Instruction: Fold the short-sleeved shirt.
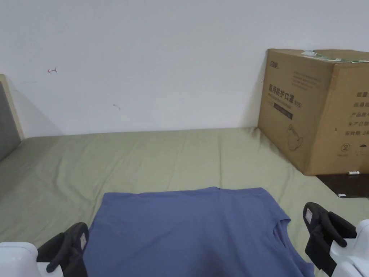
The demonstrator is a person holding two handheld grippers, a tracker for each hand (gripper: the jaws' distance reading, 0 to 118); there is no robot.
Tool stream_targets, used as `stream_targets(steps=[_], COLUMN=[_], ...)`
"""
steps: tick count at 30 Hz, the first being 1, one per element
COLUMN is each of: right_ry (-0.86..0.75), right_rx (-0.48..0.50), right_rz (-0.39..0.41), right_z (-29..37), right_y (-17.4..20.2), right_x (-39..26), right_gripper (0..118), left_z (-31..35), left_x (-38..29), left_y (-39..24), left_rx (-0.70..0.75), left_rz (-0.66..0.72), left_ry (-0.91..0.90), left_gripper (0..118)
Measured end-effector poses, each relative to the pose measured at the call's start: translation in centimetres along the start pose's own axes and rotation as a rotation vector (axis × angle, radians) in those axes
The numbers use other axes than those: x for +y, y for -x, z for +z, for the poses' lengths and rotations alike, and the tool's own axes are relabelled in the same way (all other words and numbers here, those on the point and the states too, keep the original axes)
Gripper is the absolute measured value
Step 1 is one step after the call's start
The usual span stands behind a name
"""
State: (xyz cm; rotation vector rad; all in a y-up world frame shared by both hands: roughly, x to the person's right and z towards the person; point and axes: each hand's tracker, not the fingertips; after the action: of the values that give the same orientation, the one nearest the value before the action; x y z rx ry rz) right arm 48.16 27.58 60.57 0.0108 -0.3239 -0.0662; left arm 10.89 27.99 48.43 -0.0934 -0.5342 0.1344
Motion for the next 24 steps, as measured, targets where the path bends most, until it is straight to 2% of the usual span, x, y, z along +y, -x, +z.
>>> stream_targets(steps=[1, 2, 5, 7, 9, 11, 14, 15, 16, 17, 18, 19, 20, 24], right_ry=[0.005, 0.018, 0.054, 0.06, 0.077, 0.116, 0.172, 0.182, 0.193, 0.212, 0.232, 0.245, 0.258, 0.291], right_rx=[0.069, 0.097, 0.07, 0.082, 0.123, 0.14, 0.176, 0.182, 0.183, 0.184, 0.187, 0.185, 0.19, 0.192], right_rz=[-0.044, -0.067, -0.02, -0.006, 0.005, 0.026, 0.061, 0.066, 0.07, 0.072, 0.067, 0.058, 0.048, 0.055], right_z=[0.0, 0.0, 0.5, 0.8, 1.2, 0.9, 0.7, 0.3, 0.3, 0.2, 0.1, 0.0, -0.1, -0.7], right_y=[0.0, 0.1, 0.7, 0.7, 0.7, 0.8, 1.4, 1.1, 1.3, 1.5, 1.7, 1.6, 1.7, 1.7], right_x=[-0.1, -0.2, 0.9, 1.5, 1.3, 1.3, 0.1, -0.3, -0.7, -1.0, -1.3, -1.3, -1.5, -1.7], right_gripper=[0, 0, 0, 0, 0, 0, 0, 0, 0, 0, 0, 0, 0, 0], left_z=[0.4, 0.7, 0.5, -1.0, -4.1, -6.6, -8.0, -8.5, -8.8, -9.2, -9.5, -9.7, -9.4, -10.3], left_x=[0.1, 0.4, 2.6, 4.4, 5.0, 2.9, -1.3, -2.9, -4.3, -5.6, -7.0, -8.2, -9.0, -12.8], left_y=[-0.2, -0.5, 1.2, 4.2, 8.0, 10.9, 13.1, 14.0, 14.9, 15.4, 15.8, 15.9, 16.3, 16.2], left_rx=[-0.02, 0.006, 0.032, 0.02, -0.061, -0.066, 0.014, 0.045, 0.054, 0.07, 0.087, 0.1, 0.074, 0.143], left_rz=[0.011, -0.001, -0.028, 0.028, 0.169, 0.269, 0.196, 0.201, 0.219, 0.233, 0.229, 0.214, 0.213, 0.037], left_ry=[-0.002, 0.001, 0.052, 0.214, 0.556, 0.856, 0.898, 0.935, 0.956, 0.975, 0.995, 1.009, 0.968, 1.037], left_gripper=[0, 0, 0, 0, 0, 0, 0, 6, 27, 63, 110, 116, 112, 112])
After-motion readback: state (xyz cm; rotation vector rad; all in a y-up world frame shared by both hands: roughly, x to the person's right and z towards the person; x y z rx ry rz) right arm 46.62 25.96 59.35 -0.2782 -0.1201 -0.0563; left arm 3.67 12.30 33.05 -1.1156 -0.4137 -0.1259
